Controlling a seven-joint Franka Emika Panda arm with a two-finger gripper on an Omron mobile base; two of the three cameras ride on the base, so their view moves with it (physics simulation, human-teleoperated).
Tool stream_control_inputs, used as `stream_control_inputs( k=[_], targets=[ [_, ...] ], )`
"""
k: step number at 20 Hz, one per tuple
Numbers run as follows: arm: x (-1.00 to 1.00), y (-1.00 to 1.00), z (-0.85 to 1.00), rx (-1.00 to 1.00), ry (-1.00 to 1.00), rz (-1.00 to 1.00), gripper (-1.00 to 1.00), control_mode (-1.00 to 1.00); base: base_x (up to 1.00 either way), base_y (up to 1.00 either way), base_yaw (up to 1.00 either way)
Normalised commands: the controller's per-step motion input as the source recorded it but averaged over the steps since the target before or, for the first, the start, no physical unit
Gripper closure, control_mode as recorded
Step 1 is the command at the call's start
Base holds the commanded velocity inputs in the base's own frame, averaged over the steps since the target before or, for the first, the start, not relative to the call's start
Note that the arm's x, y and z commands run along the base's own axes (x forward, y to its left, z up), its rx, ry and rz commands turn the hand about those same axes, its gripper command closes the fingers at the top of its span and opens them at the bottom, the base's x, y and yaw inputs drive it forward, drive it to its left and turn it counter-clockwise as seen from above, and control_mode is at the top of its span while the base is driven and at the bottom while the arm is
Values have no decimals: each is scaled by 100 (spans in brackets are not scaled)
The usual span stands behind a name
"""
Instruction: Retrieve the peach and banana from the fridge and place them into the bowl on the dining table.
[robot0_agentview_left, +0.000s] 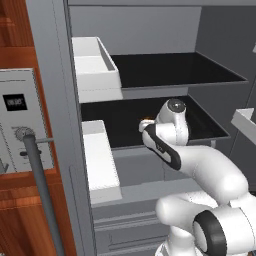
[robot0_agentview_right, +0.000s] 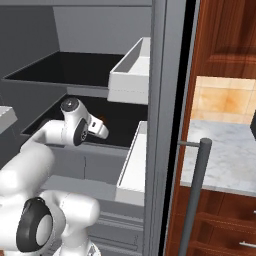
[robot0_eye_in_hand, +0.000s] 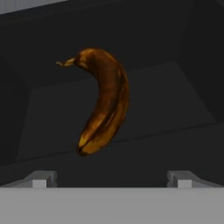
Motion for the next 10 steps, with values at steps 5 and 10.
stream_control_inputs(
  k=[5, 10],
  targets=[
    [19, 0, -1, 0, -1, -1, -100, -100, 0, 0, 0],
    [5, 0, -9, -1, -1, -1, -100, -100, 0, 0, 0]
  ],
)
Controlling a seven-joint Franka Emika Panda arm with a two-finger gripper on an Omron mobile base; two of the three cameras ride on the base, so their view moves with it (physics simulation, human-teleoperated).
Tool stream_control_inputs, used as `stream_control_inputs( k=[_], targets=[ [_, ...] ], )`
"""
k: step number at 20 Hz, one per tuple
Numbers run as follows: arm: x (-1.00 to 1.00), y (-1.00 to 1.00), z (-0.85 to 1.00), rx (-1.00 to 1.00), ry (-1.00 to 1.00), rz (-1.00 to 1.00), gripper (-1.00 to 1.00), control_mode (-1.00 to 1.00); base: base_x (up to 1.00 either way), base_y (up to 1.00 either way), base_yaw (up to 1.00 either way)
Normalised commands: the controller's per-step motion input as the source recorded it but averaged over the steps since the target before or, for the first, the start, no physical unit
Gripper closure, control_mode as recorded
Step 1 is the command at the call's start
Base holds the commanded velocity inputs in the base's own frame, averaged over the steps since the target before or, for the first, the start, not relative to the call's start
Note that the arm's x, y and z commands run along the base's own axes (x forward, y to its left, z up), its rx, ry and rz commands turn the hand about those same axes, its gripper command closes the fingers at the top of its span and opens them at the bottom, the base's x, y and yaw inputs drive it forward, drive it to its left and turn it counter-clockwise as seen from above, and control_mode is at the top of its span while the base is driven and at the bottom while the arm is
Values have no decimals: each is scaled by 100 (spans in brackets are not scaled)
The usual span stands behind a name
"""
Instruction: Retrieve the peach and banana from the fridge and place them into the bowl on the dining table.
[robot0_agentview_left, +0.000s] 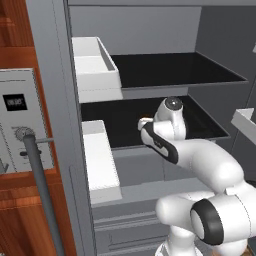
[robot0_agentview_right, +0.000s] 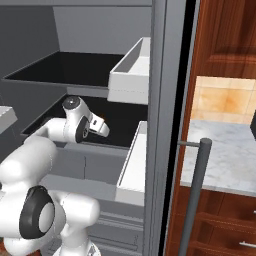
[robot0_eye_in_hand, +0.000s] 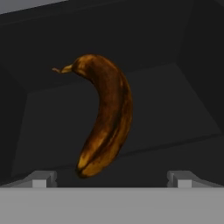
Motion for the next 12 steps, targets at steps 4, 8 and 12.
stream_control_inputs(
  k=[4, 8, 12],
  targets=[
    [5, 0, -19, -2, -3, -1, -100, -100, 0, 0, 0],
    [18, 0, -19, -2, -6, -1, -100, -100, 0, 0, 0],
    [26, 0, -10, -1, -7, -2, -100, -100, 0, 0, 0]
  ],
)
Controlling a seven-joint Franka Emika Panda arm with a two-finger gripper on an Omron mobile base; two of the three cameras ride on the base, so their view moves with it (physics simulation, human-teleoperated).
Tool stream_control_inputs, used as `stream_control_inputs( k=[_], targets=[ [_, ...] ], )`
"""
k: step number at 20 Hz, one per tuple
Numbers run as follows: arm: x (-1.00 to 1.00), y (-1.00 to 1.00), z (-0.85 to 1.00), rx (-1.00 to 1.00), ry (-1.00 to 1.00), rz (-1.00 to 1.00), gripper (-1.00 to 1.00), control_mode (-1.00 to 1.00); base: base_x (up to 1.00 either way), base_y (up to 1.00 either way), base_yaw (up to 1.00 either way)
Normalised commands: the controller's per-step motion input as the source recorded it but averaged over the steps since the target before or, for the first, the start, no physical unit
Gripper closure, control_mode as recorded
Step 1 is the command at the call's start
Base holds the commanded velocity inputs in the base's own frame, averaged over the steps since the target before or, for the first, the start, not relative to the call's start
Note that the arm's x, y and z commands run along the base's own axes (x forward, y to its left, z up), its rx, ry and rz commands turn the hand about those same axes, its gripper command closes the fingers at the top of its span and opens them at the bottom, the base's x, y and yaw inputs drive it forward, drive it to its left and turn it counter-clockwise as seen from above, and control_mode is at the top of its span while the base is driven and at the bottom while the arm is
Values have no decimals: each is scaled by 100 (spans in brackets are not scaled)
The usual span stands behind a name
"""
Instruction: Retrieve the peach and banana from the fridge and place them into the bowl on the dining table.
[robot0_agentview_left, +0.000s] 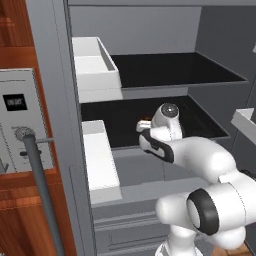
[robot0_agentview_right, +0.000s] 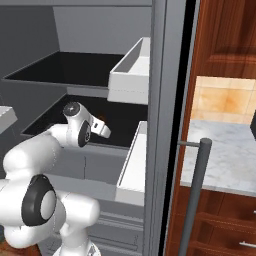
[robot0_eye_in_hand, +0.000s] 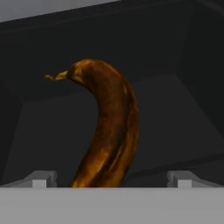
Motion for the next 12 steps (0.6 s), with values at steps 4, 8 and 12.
stream_control_inputs(
  k=[4, 8, 12],
  targets=[
    [29, 0, -1, 0, -6, -3, -100, -100, 0, 0, 0],
    [32, 0, -1, 0, -4, -4, -100, -100, 0, 0, 0],
    [28, 0, -20, 0, 0, -4, -100, -100, 0, 0, 0]
  ],
)
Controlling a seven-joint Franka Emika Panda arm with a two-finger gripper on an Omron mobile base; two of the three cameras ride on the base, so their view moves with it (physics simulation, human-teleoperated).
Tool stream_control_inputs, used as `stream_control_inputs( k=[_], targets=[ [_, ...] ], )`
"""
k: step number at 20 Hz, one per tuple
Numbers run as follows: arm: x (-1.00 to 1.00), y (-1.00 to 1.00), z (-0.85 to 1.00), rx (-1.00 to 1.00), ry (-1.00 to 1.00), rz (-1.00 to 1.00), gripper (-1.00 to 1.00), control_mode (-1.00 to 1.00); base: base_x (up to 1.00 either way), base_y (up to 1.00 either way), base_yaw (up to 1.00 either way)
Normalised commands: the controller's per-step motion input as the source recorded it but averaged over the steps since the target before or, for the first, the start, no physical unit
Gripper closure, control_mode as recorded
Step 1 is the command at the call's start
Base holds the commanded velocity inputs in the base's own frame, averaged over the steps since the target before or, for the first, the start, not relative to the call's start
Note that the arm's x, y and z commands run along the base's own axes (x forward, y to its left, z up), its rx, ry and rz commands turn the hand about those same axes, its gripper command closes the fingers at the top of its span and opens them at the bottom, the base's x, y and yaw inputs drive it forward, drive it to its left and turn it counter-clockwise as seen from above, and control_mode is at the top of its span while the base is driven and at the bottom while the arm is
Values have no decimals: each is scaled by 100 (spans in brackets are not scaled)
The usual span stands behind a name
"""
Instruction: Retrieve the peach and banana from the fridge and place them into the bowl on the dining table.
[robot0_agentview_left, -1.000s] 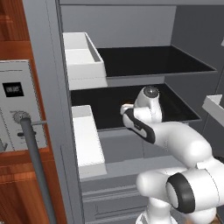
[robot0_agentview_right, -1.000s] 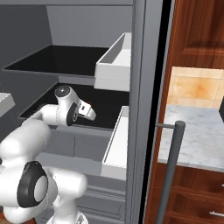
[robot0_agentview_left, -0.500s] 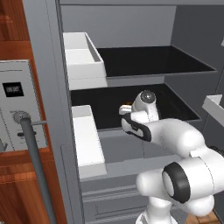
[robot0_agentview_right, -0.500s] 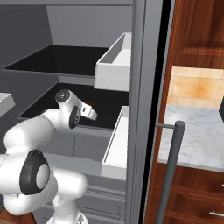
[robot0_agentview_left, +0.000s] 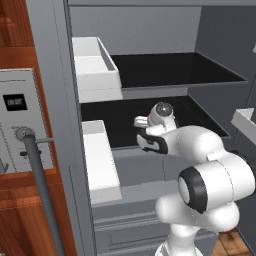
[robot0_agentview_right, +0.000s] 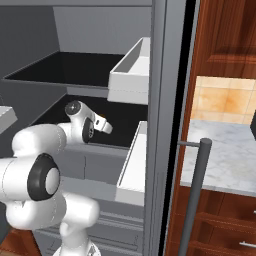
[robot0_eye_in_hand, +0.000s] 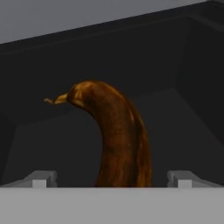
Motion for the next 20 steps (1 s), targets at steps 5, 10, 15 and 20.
stream_control_inputs(
  k=[5, 10, 15, 20],
  targets=[
    [31, 0, -46, 0, 0, -4, -100, -100, 0, 0, 0],
    [-5, 0, -58, 0, 3, -2, 100, -100, 0, 0, 0],
    [-94, 0, -43, 1, 1, 0, 100, -100, 0, 0, 0],
    [-100, -4, 16, 4, 0, 0, 100, -100, 0, 0, 0]
  ],
)
